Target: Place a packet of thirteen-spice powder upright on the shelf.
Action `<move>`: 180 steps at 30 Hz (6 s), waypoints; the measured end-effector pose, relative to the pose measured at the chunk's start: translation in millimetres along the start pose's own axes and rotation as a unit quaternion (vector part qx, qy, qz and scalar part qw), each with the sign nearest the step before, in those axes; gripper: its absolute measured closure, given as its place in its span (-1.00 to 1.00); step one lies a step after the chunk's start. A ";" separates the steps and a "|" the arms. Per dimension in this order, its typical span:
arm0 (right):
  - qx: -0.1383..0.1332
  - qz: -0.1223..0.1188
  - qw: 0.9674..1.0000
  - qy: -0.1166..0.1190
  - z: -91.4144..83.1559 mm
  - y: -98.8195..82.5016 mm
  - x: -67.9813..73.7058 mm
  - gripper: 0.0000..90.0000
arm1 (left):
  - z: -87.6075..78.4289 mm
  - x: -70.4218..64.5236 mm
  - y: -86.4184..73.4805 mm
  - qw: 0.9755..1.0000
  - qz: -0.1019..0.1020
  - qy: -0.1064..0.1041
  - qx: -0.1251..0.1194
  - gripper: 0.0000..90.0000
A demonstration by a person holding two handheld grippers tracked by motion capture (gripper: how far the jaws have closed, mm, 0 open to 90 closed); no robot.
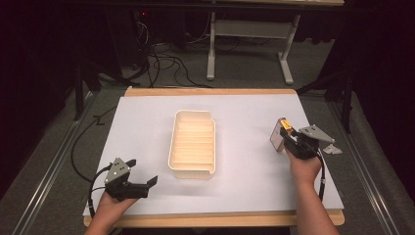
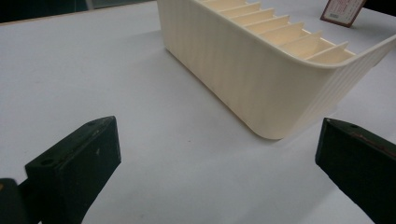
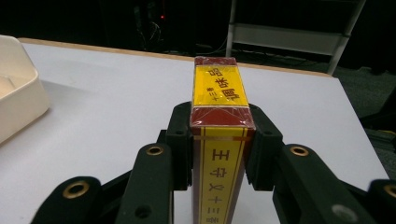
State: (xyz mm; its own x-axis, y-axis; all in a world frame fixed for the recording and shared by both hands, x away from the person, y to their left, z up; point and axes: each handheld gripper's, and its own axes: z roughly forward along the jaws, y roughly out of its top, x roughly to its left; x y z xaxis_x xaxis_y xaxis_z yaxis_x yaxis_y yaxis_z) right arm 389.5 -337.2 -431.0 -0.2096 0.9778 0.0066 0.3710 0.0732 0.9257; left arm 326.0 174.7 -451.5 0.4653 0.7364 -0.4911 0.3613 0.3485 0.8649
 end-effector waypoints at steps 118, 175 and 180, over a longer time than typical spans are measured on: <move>-0.071 -0.140 0.875 0.457 10.6 60.3 141.3 0.52 | -2.8 -0.9 1.1 1.000 -0.003 -0.019 0.003 -0.98; -0.047 -0.168 0.850 0.498 19.3 49.5 199.4 0.53 | -4.5 -2.1 0.4 1.000 -0.002 -0.026 0.008 -0.98; -0.034 -0.183 0.849 0.494 23.5 43.1 204.9 0.52 | -4.6 -2.0 0.3 1.000 0.000 -0.026 0.011 -0.98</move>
State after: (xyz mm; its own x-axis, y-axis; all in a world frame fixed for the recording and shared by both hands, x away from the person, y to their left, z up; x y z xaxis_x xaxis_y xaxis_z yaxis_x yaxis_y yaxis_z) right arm 383.7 -129.1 -398.7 -0.9689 0.2474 -0.0040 0.0707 0.2924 0.9537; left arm 321.4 176.0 -449.8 0.5071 0.7050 -0.4958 0.3784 0.3347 0.8630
